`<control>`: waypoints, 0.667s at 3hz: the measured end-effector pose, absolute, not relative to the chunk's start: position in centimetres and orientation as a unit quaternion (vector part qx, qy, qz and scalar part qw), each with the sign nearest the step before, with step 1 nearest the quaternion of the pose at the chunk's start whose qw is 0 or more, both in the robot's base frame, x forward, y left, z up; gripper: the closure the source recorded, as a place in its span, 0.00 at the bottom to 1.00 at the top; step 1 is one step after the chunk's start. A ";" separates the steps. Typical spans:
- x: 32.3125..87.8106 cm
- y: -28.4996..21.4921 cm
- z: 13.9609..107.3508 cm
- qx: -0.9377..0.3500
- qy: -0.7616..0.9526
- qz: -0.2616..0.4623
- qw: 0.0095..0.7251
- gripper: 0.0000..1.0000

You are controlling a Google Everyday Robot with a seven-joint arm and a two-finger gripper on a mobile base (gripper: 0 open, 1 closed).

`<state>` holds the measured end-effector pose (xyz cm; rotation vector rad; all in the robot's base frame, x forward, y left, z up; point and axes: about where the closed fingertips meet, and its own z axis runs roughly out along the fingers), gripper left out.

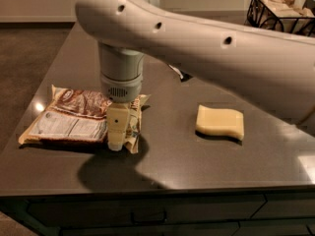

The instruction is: Pick brown chip bag

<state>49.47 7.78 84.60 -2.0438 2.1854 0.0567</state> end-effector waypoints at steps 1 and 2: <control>50.0 9.1 83.1 -0.679 0.731 0.024 0.058 0.15; 50.3 9.5 83.4 -0.670 0.739 0.039 0.063 0.39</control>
Offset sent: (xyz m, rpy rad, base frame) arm 0.0119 0.0207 -0.0064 0.0493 0.0676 -0.0580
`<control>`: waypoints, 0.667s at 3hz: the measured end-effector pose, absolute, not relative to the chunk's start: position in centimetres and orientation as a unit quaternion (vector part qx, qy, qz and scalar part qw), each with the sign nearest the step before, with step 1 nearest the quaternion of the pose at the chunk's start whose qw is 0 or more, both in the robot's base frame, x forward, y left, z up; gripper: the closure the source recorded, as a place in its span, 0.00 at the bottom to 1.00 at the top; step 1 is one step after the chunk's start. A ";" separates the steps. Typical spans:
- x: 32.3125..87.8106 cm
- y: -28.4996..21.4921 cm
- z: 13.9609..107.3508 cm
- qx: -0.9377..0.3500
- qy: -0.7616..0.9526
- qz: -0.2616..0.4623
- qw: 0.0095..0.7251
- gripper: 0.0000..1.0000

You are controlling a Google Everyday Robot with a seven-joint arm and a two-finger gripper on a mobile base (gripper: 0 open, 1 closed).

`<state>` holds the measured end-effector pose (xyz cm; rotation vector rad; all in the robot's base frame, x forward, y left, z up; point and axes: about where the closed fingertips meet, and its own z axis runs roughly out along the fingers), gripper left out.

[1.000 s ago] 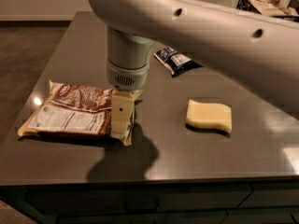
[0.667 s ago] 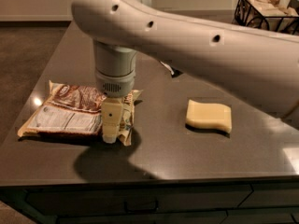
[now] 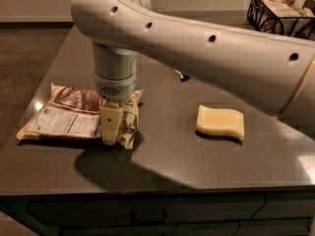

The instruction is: Pick brown chip bag

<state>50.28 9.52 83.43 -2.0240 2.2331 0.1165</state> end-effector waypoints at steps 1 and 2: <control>50.8 8.7 85.8 -0.657 0.746 0.053 0.088 0.62; 51.5 7.5 89.7 -0.653 0.745 0.055 0.123 0.85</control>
Offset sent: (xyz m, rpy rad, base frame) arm 0.0223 -0.0382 0.1183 0.1749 -0.1299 -0.0477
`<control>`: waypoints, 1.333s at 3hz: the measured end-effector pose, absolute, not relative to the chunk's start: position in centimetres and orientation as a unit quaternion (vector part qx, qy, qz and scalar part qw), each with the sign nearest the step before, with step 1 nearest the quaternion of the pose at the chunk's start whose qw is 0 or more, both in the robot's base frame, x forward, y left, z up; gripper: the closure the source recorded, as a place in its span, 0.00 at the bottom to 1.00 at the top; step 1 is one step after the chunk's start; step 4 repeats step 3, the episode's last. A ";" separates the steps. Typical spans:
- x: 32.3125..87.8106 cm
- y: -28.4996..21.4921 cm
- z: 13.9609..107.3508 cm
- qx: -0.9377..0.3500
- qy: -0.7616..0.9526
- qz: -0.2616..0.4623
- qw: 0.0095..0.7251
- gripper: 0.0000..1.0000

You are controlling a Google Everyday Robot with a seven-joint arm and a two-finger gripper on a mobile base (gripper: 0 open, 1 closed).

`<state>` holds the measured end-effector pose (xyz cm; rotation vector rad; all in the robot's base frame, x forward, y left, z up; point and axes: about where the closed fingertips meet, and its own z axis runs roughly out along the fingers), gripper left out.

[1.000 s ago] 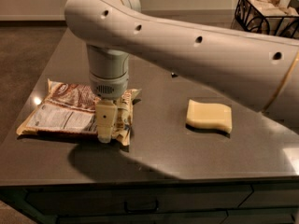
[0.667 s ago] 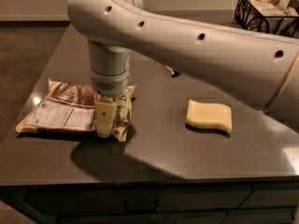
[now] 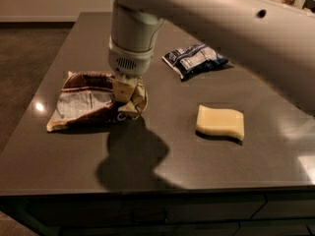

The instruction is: Pick brown chip bag

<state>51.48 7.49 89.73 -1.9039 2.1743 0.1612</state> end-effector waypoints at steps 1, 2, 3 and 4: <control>52.2 7.0 93.5 -0.657 0.736 0.051 0.156 1.00; 53.4 6.5 99.5 -0.666 0.716 0.044 0.204 1.00; 53.5 6.5 99.9 -0.665 0.715 0.044 0.209 1.00; 53.5 6.5 99.9 -0.665 0.715 0.044 0.209 1.00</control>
Offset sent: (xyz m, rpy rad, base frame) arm 0.0207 -0.0155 0.1114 0.0810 -0.1785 0.0483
